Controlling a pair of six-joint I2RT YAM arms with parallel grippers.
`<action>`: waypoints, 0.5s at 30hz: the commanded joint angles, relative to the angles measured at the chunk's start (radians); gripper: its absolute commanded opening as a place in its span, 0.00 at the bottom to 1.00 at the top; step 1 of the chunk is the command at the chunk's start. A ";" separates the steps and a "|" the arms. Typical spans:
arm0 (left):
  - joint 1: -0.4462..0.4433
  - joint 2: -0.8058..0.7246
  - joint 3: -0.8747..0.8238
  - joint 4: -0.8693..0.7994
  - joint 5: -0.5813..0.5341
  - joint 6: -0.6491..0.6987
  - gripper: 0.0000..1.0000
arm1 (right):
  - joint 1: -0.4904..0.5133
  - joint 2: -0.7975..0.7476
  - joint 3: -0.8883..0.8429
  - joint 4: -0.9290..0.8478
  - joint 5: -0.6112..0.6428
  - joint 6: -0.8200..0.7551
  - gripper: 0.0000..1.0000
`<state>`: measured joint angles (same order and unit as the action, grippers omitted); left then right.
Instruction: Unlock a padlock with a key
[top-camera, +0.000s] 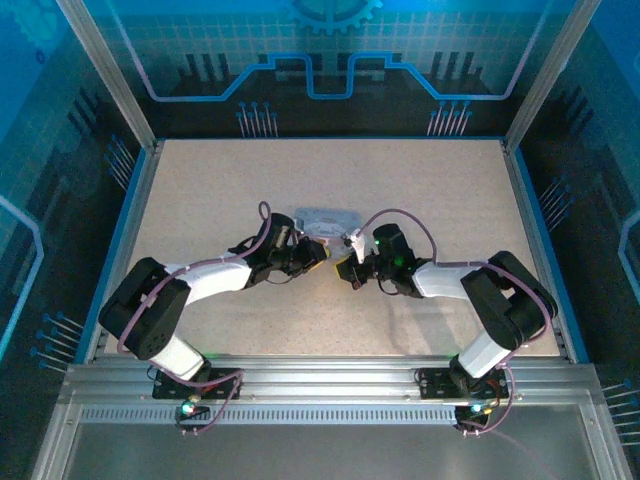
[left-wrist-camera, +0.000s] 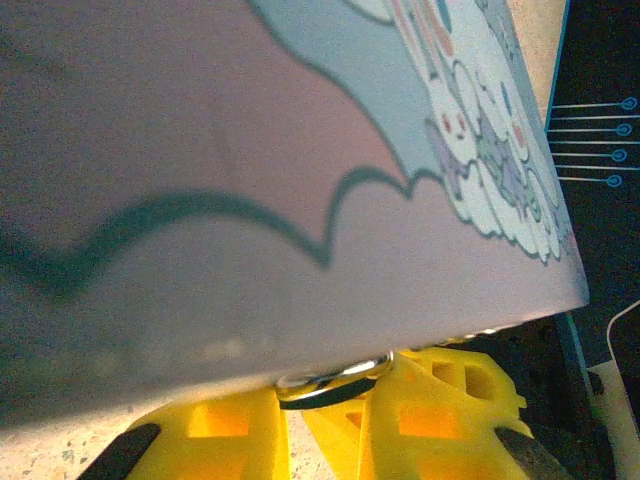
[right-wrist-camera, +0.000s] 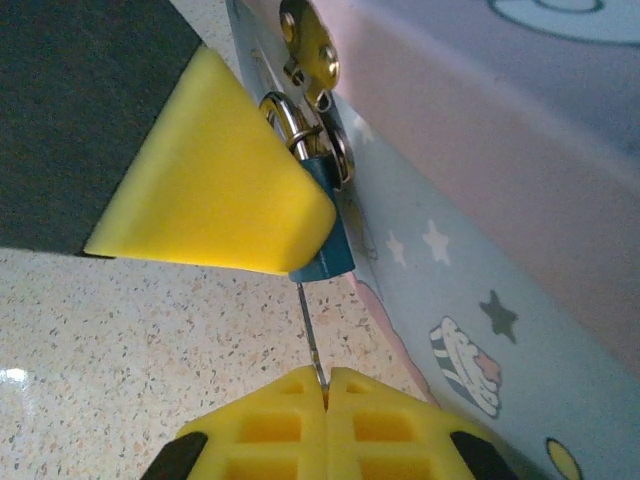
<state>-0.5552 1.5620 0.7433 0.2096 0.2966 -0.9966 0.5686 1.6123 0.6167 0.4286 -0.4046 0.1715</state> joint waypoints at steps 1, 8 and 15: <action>0.002 -0.025 -0.005 0.029 0.036 -0.014 0.14 | -0.008 0.012 0.034 0.015 -0.026 -0.021 0.00; 0.002 -0.022 -0.003 0.028 0.037 -0.015 0.14 | -0.015 0.015 0.044 0.004 -0.017 -0.031 0.00; 0.001 -0.019 0.002 0.030 0.041 -0.017 0.14 | -0.015 0.032 0.061 -0.011 -0.017 -0.046 0.00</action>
<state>-0.5514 1.5620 0.7433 0.2150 0.2962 -0.9970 0.5610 1.6291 0.6456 0.4034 -0.4038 0.1478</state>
